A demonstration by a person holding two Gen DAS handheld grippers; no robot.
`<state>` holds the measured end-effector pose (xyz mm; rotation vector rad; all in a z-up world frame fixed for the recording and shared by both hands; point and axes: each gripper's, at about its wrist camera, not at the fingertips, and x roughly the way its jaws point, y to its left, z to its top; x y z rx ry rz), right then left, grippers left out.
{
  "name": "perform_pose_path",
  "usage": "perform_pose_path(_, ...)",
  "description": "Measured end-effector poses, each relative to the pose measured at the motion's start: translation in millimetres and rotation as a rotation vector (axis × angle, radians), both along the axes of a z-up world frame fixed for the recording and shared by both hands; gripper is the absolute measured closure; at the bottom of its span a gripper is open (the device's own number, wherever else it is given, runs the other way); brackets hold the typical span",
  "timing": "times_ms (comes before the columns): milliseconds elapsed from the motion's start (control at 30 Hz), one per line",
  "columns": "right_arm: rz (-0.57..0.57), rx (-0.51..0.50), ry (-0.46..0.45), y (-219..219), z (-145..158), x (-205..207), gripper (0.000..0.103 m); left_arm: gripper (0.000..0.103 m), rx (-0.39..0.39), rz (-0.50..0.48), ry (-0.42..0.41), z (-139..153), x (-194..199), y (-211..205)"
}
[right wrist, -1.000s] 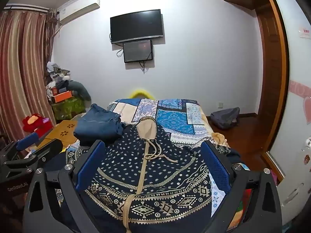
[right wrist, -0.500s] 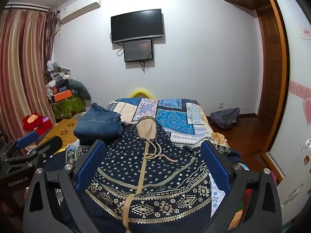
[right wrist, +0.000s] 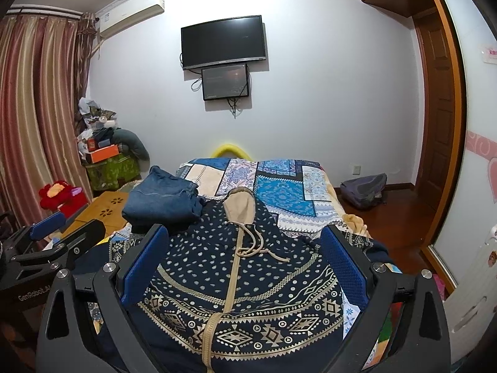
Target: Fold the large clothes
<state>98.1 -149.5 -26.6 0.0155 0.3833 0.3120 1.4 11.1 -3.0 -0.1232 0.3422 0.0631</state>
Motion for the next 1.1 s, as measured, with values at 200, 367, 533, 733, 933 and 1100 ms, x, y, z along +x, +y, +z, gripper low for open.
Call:
perform_pose_path(200, 0.004, -0.006, -0.002, 2.9, 0.3, -0.1, 0.005, 0.000, -0.001, 0.005, -0.003, -0.7, -0.7, 1.4)
perform_pose_path(367, 0.007, -0.008, -0.003, 3.7, 0.5, -0.2, 0.005, 0.000, 0.000, 0.008, -0.004, -0.2, -1.1, 0.5)
perform_pose_path(533, 0.005, -0.008, -0.004, 3.8, 0.5, -0.2, 0.005, 0.000, -0.001, 0.009, -0.004, -0.6, -1.3, 0.5)
perform_pose_path(733, 0.004, -0.007, 0.000, 4.8, 0.0, -1.1, 0.005, 0.000, -0.001, 0.008, -0.003, 0.0, -0.9, 0.9)
perform_pose_path(933, 0.004, -0.008, 0.003, 5.6, -0.6, -0.5, 0.005, 0.000, -0.004, 0.007, -0.002, 0.3, -0.4, 1.5)
perform_pose_path(1100, 0.004, -0.008, 0.003, 5.1, -1.2, 0.3, 0.005, 0.000, -0.004, 0.008, -0.001, -0.3, -0.2, 1.6)
